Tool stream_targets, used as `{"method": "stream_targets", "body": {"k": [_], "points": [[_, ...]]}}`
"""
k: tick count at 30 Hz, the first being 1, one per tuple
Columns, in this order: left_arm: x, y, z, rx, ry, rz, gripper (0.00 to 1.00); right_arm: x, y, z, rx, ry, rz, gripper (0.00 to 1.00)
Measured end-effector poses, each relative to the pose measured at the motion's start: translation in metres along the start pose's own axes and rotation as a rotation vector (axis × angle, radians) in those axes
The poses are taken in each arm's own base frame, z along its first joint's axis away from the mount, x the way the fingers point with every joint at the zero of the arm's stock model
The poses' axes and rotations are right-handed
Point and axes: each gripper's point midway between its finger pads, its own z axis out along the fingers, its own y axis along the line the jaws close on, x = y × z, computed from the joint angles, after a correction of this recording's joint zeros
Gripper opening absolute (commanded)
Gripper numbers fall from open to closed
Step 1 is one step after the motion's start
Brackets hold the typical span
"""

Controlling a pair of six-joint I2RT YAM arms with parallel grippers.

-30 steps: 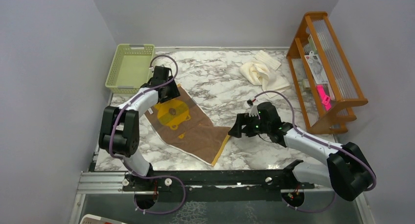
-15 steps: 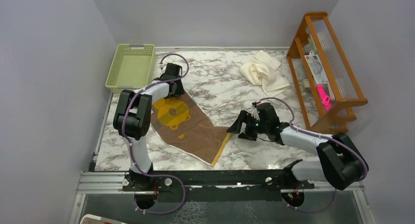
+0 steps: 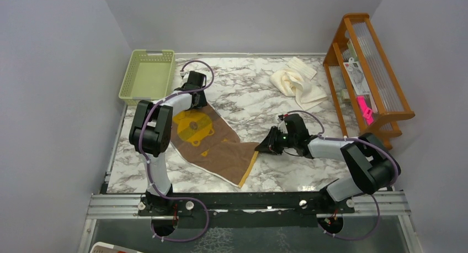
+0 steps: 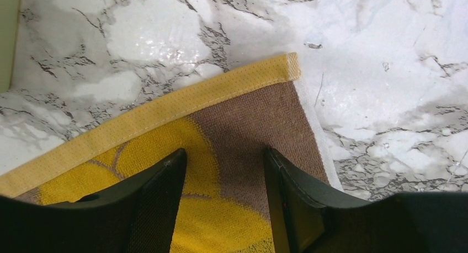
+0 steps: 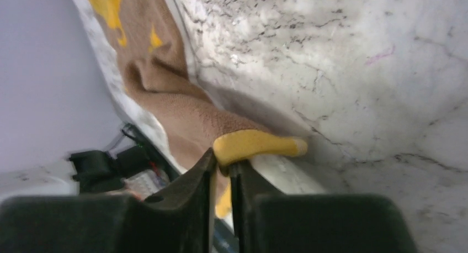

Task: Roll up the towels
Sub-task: Flatten out the towel at the center of the board.

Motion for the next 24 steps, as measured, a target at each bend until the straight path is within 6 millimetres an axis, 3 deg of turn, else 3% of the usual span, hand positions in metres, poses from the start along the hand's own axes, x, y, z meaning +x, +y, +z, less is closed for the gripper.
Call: {"method": "stream_targets", "body": {"k": [5, 8, 9, 12, 13, 16, 18, 20, 24], "points": [[-0.001, 0.008, 0.002, -0.042, -0.022, -0.005, 0.56, -0.016, -0.002, -0.005, -0.016, -0.035, -0.025, 0.01], [-0.002, 0.014, 0.005, -0.058, -0.043, -0.032, 0.56, -0.056, -0.006, -0.024, -0.024, -0.142, -0.063, 0.01], [-0.003, 0.017, 0.005, -0.065, -0.049, -0.046, 0.56, -0.067, -0.003, -0.027, -0.024, -0.163, -0.109, 0.01], [-0.005, 0.031, 0.006, -0.096, -0.067, -0.101, 0.55, -0.127, 0.018, -0.051, -0.021, -0.297, -0.279, 0.01], [-0.006, 0.034, 0.007, -0.104, -0.072, -0.125, 0.55, -0.141, 0.03, -0.055, -0.032, -0.321, -0.343, 0.06], [-0.009, 0.036, 0.007, -0.115, -0.088, -0.198, 0.56, -0.179, 0.064, -0.062, -0.068, -0.379, -0.487, 0.4], [-0.011, 0.036, 0.008, -0.124, -0.099, -0.237, 0.56, -0.201, 0.072, -0.057, -0.067, -0.384, -0.537, 0.65], [-0.013, 0.037, 0.008, -0.134, -0.108, -0.266, 0.56, -0.222, 0.068, -0.05, -0.032, -0.38, -0.547, 0.85], [-0.014, 0.039, 0.001, -0.137, -0.114, -0.278, 0.64, -0.23, 0.049, -0.052, 0.035, -0.376, -0.531, 0.9]]}}
